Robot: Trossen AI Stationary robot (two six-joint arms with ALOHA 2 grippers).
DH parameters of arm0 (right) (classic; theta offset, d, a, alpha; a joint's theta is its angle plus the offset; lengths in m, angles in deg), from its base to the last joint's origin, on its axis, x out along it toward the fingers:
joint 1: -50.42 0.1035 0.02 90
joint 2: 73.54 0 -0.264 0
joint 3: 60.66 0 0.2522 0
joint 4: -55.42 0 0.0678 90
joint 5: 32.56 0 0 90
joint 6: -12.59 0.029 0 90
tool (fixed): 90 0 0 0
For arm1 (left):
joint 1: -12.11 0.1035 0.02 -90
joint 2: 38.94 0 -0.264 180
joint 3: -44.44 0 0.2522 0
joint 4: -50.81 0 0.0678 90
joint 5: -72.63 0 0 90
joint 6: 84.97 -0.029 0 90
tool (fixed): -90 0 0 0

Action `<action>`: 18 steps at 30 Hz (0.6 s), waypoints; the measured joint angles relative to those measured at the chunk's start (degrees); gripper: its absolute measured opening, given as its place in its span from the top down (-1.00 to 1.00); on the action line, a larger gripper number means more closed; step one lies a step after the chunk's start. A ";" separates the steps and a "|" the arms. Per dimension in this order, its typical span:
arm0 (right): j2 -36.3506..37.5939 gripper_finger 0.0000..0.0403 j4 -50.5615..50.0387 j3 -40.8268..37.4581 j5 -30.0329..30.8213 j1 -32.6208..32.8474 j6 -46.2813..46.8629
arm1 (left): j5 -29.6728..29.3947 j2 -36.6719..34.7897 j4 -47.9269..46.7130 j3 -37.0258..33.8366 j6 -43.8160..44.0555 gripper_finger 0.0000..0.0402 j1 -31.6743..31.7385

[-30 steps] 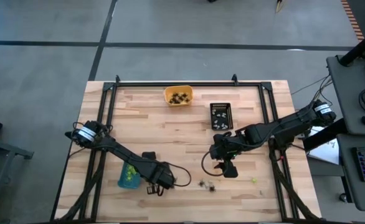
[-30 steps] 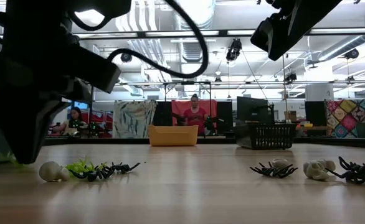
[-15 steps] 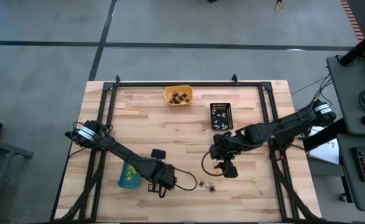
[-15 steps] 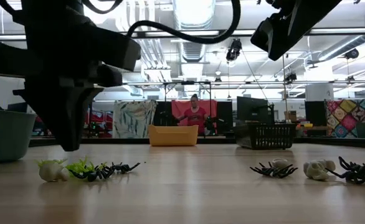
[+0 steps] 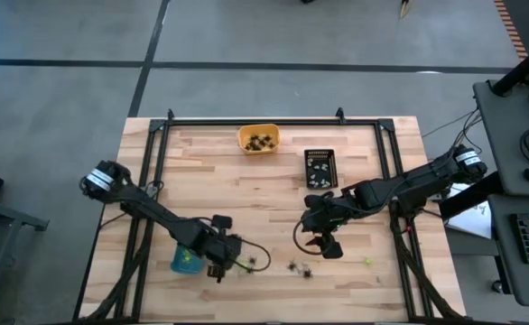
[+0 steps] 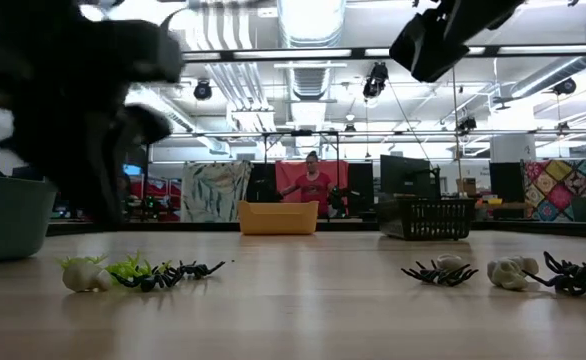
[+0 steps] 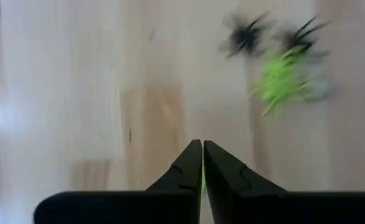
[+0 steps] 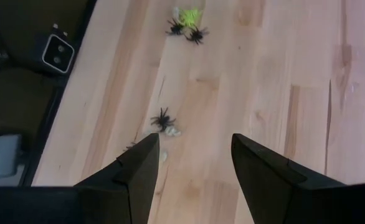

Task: Sort Halloween decoration
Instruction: Put the green spider toy into the blue bin

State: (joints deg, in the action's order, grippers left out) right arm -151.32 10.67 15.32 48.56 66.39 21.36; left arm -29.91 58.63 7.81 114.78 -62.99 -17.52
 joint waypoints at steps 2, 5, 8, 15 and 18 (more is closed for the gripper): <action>0.00 0.04 0.87 0.00 0.02 -0.03 -0.78 | 0.78 0.02 0.32 -2.26 3.49 0.99 -0.27; 0.00 0.04 1.70 -0.02 0.02 -0.07 -1.22 | 1.58 0.43 0.95 -3.70 6.37 0.93 -0.89; 0.00 0.04 2.17 -0.02 0.02 -0.22 -1.37 | 1.25 0.42 1.41 -3.78 6.83 0.82 -1.32; 0.00 0.04 2.98 -0.04 0.04 -0.24 -1.43 | -0.23 0.43 1.37 -3.37 5.95 0.52 -1.63; 0.00 0.04 2.99 -0.04 0.04 -0.24 -1.35 | -0.26 0.43 1.29 -3.19 6.14 0.42 -1.86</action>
State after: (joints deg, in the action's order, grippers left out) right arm -151.32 13.65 15.27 48.60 66.15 20.01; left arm -30.17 59.06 9.10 111.59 -56.85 -19.38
